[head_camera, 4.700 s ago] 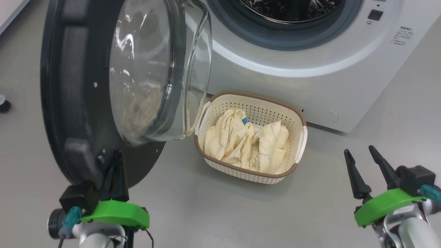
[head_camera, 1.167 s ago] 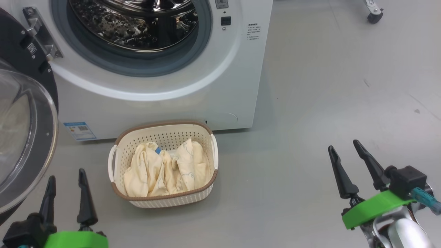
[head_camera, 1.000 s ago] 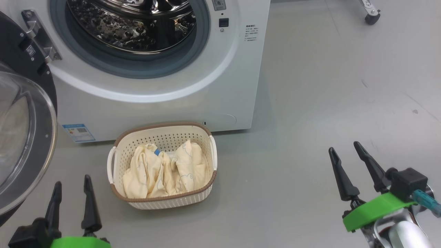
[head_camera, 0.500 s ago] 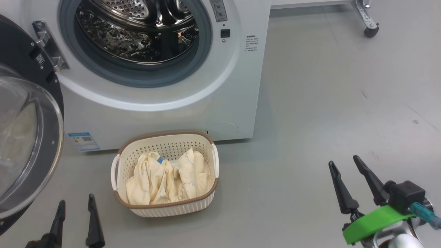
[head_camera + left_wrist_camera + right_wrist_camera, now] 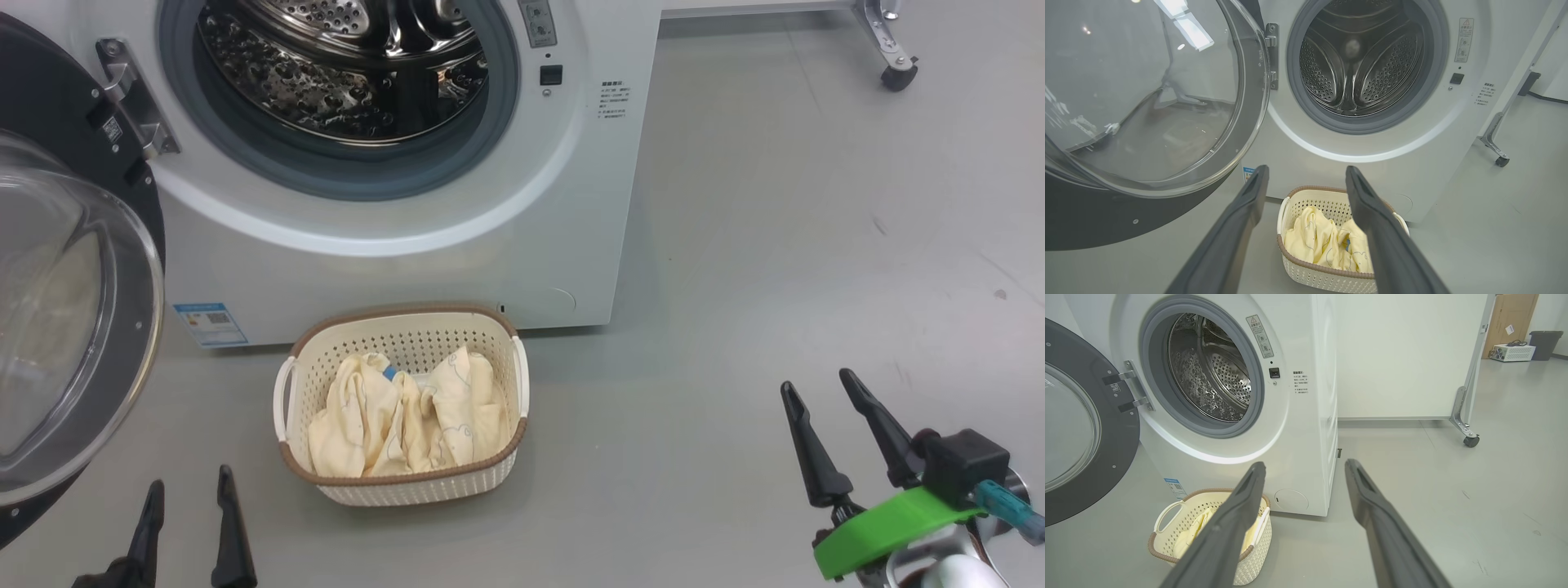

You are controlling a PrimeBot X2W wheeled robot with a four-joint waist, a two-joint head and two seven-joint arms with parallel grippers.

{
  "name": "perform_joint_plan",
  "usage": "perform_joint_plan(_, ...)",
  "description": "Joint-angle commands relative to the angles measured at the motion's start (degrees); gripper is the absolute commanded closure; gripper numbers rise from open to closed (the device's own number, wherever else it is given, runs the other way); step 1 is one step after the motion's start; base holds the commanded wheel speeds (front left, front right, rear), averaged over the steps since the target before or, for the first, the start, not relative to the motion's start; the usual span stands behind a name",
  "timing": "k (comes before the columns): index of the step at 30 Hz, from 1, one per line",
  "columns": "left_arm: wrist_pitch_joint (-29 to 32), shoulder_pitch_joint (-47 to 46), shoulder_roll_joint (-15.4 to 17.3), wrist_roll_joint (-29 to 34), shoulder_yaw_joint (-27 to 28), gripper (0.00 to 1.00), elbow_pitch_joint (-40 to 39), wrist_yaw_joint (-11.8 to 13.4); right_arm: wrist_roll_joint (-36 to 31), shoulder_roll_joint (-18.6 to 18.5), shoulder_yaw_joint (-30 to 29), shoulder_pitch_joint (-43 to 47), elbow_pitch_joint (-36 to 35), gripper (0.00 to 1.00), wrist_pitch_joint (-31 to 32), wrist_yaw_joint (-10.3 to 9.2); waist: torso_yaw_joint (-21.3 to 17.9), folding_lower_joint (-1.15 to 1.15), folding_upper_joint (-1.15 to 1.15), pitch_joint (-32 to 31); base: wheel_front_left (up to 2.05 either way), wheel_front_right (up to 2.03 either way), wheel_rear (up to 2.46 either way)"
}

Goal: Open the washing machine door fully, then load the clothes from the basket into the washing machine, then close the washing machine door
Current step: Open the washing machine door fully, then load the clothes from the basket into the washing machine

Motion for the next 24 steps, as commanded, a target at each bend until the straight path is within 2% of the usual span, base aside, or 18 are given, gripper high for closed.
perform_joint_plan(1,-0.6,-2.5,0.8,0.2,1.7,0.0,-1.7,0.4,-0.1,-0.4,0.8,-1.8,-1.8,0.0,-0.5,-0.15,0.1,0.0,0.0,0.2,0.0,0.0,0.0)
perform_joint_plan(24,-0.8,-4.1,1.8,-0.3,1.2,0.0,-0.5,1.5,0.0,-0.2,0.5,-2.5,-1.3,0.0,-0.5,-0.15,1.0,0.0,0.0,1.8,0.1,-0.07,-0.03)
